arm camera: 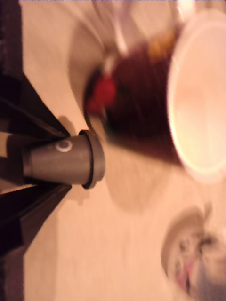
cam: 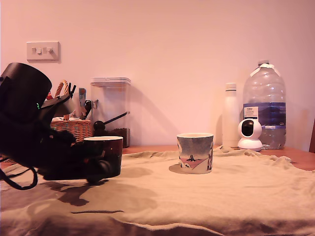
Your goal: Pick up the coffee capsules on the table and drop them inside the coffee cup
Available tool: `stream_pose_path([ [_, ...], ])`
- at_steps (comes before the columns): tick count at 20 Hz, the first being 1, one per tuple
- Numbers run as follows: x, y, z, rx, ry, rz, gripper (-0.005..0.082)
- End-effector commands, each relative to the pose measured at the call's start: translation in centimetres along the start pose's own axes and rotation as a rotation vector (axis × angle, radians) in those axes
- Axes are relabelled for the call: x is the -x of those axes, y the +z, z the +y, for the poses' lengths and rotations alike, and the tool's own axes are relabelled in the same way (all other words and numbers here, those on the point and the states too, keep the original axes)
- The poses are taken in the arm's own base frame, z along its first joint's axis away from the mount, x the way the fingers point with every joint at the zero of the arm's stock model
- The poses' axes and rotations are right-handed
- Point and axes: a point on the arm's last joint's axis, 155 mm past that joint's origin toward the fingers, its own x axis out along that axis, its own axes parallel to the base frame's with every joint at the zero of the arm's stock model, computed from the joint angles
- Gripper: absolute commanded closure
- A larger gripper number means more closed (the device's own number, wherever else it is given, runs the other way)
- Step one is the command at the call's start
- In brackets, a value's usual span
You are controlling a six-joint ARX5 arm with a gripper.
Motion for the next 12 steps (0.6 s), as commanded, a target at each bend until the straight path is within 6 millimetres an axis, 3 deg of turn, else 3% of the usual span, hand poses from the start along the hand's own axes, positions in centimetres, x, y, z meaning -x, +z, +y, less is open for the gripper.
stream_pose_path([
  [1, -0.1, 0.2, -1.2, -0.019, -0.061, -0.013, 0.0543],
  [6, 1.5, 4.1, -5.9, -0.076, -0.296, -0.141, 0.0543],
  [12, 3.2, 10.1, -6.5, -0.124, -0.306, -0.282, 0.0543],
])
